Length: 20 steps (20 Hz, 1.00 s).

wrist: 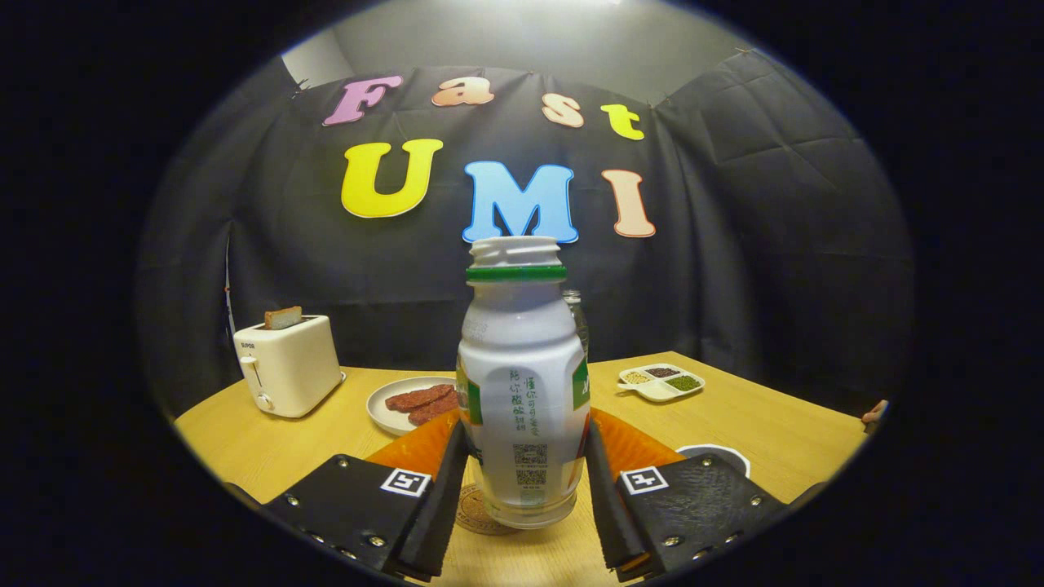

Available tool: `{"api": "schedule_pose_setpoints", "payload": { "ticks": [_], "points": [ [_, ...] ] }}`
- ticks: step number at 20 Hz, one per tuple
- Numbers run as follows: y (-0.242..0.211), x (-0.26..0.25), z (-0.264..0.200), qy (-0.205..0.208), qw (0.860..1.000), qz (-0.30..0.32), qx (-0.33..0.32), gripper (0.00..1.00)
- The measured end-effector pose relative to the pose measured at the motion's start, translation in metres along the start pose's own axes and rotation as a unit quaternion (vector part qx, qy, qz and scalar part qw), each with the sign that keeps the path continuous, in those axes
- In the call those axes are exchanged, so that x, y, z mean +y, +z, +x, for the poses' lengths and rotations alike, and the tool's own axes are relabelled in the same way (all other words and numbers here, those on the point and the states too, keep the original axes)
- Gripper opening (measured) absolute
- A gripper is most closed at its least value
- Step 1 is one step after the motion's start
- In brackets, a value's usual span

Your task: Take the bottle from table, then pour the juice into the cup, finally place the bottle on the coaster

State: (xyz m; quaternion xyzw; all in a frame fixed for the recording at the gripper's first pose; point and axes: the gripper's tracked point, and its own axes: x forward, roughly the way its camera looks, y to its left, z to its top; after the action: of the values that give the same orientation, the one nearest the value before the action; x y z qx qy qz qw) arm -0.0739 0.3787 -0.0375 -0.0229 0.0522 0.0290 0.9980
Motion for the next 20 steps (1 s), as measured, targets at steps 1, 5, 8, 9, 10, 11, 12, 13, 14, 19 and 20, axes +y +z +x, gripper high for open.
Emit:
{"api": "schedule_pose_setpoints", "payload": {
  "ticks": [1,5,8,9,10,11,12,13,14,19,20],
  "points": [
    [-0.003,0.004,0.003,0.007,1.000,-0.001,0.003,0.70],
    [-0.014,0.007,0.010,0.019,1.000,-0.010,0.013,0.70],
    [-0.024,0.012,0.020,0.029,0.999,-0.007,0.023,0.70],
    [-0.027,0.013,0.023,0.030,0.999,-0.007,0.026,0.70],
    [-0.031,0.014,0.024,0.031,0.999,-0.007,0.029,0.70],
    [-0.036,0.015,0.027,0.032,0.999,-0.009,0.032,0.70],
    [-0.041,0.017,0.029,0.036,0.999,-0.011,0.038,0.70],
    [-0.045,0.019,0.031,0.039,0.998,-0.012,0.041,0.70],
    [-0.047,0.021,0.032,0.044,0.998,-0.010,0.040,0.70],
    [-0.049,0.020,0.034,0.044,0.998,0.005,0.035,0.70],
    [-0.049,0.020,0.035,0.045,0.998,0.009,0.033,0.70]
  ]
}}
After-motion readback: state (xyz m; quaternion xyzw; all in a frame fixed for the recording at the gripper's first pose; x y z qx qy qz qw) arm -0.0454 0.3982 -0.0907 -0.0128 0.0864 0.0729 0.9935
